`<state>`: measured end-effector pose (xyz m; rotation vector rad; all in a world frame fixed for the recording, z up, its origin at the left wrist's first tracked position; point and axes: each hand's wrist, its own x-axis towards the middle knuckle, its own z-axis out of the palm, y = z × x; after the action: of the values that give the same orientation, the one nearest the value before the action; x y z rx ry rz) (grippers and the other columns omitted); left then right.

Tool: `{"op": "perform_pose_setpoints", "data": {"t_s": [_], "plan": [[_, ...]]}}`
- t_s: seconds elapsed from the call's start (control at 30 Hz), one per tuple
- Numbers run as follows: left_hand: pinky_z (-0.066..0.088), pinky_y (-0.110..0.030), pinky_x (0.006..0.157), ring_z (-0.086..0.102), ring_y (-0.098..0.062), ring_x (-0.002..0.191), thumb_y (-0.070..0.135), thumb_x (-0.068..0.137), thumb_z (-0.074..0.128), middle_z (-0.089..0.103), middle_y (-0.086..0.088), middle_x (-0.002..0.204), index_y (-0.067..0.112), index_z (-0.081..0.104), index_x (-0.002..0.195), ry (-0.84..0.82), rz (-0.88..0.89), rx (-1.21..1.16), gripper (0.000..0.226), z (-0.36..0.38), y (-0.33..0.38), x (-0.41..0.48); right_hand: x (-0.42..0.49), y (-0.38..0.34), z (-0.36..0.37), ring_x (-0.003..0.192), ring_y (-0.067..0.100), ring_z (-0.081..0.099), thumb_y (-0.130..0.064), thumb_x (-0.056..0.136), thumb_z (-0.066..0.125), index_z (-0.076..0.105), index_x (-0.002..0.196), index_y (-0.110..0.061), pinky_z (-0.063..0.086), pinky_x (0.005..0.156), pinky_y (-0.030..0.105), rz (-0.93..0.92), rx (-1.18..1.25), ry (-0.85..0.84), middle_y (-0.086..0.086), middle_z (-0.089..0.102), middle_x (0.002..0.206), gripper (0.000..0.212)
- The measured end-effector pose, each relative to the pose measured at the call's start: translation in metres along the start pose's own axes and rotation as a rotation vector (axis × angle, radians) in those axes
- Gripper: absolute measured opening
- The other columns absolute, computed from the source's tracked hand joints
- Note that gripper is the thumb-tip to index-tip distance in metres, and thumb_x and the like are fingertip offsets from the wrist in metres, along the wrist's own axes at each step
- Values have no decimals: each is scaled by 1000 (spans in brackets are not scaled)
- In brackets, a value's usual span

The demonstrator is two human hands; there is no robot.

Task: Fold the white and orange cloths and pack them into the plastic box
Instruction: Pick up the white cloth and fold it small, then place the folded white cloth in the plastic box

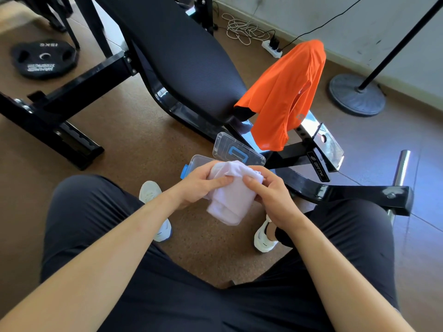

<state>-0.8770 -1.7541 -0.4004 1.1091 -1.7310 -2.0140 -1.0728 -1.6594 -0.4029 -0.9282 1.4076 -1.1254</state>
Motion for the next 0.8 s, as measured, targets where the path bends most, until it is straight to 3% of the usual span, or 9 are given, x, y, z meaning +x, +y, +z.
{"op": "perform_pose_setpoints", "data": {"t_s": [0.13, 0.23, 0.33, 0.47, 0.53, 0.6, 0.67, 0.73, 0.8], "plan": [[60, -33, 80, 70, -20, 105, 34, 92, 71, 70, -3, 116, 23, 58, 129, 133, -51, -33, 41, 7, -6, 2, 4, 8, 1, 111, 28, 69, -40, 90, 70, 53, 134, -39, 57, 94, 52, 47, 0, 119, 2, 71, 119, 48], [55, -30, 74, 71, -23, 101, 40, 91, 71, 73, -6, 114, 20, 62, 124, 240, -138, -99, 40, 11, -18, 7, 3, 15, 7, 127, 18, 59, -33, 90, 72, 42, 142, -53, 51, 104, 51, -79, -161, 44, -17, 50, 145, 63], [53, -31, 73, 71, -25, 102, 44, 91, 68, 74, -7, 112, 18, 64, 122, 292, -231, -209, 41, 7, -25, 14, 7, 27, 10, 150, 10, 23, -33, 85, 77, 47, 140, -52, 46, 109, 50, -152, -414, -94, -17, 18, 161, 66], [53, -32, 76, 70, -24, 101, 42, 91, 70, 74, -7, 109, 16, 66, 119, 264, -293, -180, 39, -2, -34, 31, 27, 40, 12, 146, 11, 25, -37, 78, 83, 49, 140, -48, 39, 115, 47, -85, -543, -78, -7, 25, 156, 71], [59, -37, 85, 69, -22, 104, 40, 87, 75, 72, -6, 113, 16, 62, 124, 252, -297, -92, 46, -7, -43, 44, 44, 46, 11, 139, 9, 33, -34, 77, 85, 51, 139, -42, 36, 114, 29, -70, -574, -76, -2, 35, 148, 71], [59, -42, 91, 67, -21, 107, 40, 83, 78, 68, -4, 117, 18, 57, 128, 231, -281, 38, 54, -13, -52, 59, 65, 52, 9, 128, 6, 37, -29, 77, 86, 54, 139, -33, 30, 100, 2, -33, -605, -76, 1, 39, 142, 70], [58, -44, 93, 63, -22, 111, 39, 84, 76, 63, -4, 123, 20, 50, 134, 238, -259, 177, 60, -18, -62, 75, 88, 60, 8, 124, 6, 37, -27, 78, 86, 54, 140, -28, 29, 88, -5, 15, -637, -80, 2, 39, 141, 69], [54, -46, 100, 57, -24, 122, 39, 89, 72, 56, -6, 137, 23, 39, 145, 286, -259, 296, 67, -23, -76, 93, 112, 74, 11, 126, 9, 36, -29, 78, 84, 53, 141, -28, 33, 92, 4, 51, -678, -106, 1, 38, 143, 70], [46, -48, 109, 47, -27, 136, 38, 93, 68, 43, -7, 152, 28, 24, 154, 340, -249, 400, 76, -25, -94, 111, 137, 95, 14, 131, 16, 38, -33, 78, 83, 52, 142, -30, 40, 103, 24, 80, -705, -124, 3, 37, 145, 71]]}}
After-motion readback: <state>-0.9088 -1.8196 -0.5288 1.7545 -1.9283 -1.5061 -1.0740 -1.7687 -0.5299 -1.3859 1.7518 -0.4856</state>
